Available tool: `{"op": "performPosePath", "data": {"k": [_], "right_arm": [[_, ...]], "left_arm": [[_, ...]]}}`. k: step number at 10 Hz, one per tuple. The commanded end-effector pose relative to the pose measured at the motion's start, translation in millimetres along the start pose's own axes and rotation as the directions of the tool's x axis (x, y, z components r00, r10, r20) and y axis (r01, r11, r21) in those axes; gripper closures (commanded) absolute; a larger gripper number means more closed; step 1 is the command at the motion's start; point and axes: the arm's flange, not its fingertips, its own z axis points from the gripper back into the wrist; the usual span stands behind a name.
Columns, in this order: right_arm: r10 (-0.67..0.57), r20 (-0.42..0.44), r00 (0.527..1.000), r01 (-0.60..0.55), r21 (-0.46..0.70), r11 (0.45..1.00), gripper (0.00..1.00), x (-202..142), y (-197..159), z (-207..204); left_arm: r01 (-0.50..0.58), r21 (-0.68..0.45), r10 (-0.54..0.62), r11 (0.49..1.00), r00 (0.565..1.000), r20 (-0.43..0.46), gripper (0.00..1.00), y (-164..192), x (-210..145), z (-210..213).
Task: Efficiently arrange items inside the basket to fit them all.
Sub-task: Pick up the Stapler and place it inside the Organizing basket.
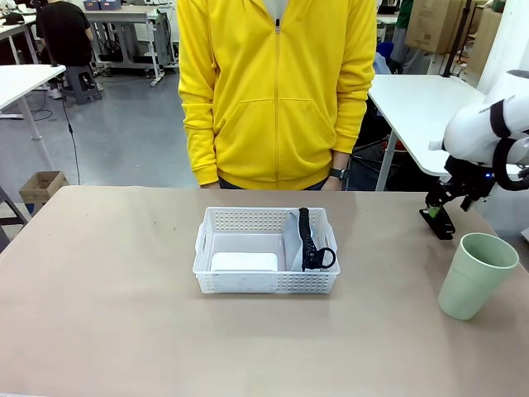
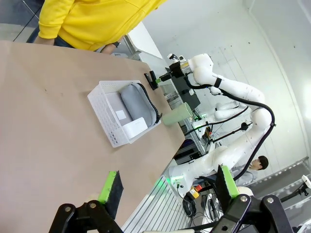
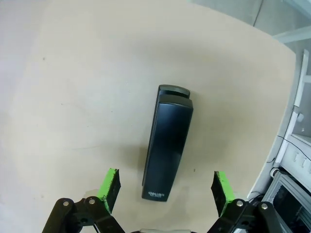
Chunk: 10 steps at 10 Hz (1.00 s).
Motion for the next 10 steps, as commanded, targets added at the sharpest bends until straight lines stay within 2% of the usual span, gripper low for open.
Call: {"op": "performPosePath", "data": {"k": [1, 10], "right_arm": [[0.007, -0.015, 1.0, -0.008, -0.013, 1.0, 0.0, 9, -1, -10], [-0.01, -0.053, 0.999, 0.009, -0.02, 1.0, 0.0, 16, 0, -42]], "left_arm": [[0.0, -0.018, 0.001, 1.0, 1.0, 0.017, 0.0, -5, 1, -1], [0.0, -0.018, 0.001, 1.0, 1.0, 0.017, 0.0, -5, 1, -1]]}}
